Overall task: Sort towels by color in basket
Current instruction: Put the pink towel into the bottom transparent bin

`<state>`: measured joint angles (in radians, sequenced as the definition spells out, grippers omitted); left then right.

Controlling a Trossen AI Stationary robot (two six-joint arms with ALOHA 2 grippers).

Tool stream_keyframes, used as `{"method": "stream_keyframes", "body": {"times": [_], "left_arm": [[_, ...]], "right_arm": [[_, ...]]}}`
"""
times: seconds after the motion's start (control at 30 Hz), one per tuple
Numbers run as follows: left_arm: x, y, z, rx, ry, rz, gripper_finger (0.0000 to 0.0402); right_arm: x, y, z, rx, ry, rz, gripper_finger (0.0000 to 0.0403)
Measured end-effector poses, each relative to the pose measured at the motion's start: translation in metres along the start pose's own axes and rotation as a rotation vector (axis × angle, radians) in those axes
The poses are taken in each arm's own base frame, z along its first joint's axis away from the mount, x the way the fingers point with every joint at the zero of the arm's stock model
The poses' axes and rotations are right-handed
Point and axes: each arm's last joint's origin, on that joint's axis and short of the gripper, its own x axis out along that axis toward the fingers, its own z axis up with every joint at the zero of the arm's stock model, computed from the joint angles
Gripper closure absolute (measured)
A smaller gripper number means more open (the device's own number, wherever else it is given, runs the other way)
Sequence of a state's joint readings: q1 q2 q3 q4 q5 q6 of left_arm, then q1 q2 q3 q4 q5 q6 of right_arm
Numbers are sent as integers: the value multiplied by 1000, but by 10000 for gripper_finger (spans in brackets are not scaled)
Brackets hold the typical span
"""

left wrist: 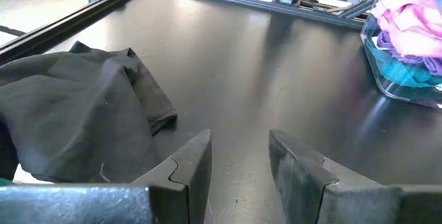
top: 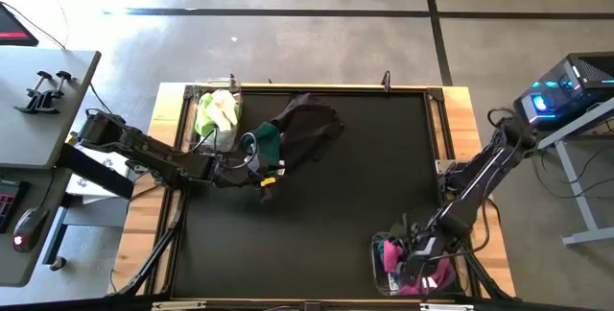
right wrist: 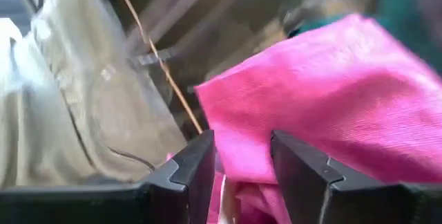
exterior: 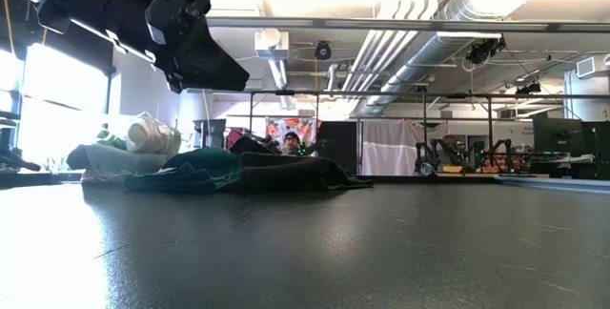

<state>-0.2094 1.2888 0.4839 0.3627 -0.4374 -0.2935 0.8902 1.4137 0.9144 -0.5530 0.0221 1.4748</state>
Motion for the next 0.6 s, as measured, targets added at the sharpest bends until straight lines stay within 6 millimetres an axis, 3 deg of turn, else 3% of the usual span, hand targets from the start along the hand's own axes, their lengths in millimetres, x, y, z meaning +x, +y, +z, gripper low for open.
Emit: {"method": "stream_keyframes", "body": {"times": [0.13, 0.23, 0.43, 0.6], "left_arm": [[0, 0, 0, 0, -1, 0, 273], [0, 0, 0, -1, -1, 0, 273], [0, 0, 0, -1, -1, 0, 273], [0, 0, 0, -1, -1, 0, 273]], "right_arm": [[15, -6, -3, 0, 57, 4, 263], [13, -1, -4, -45, 52, 12, 263], [-24, 28, -7, -89, -27, -17, 263], [-48, 33, -17, 44, -40, -118, 263]]}}
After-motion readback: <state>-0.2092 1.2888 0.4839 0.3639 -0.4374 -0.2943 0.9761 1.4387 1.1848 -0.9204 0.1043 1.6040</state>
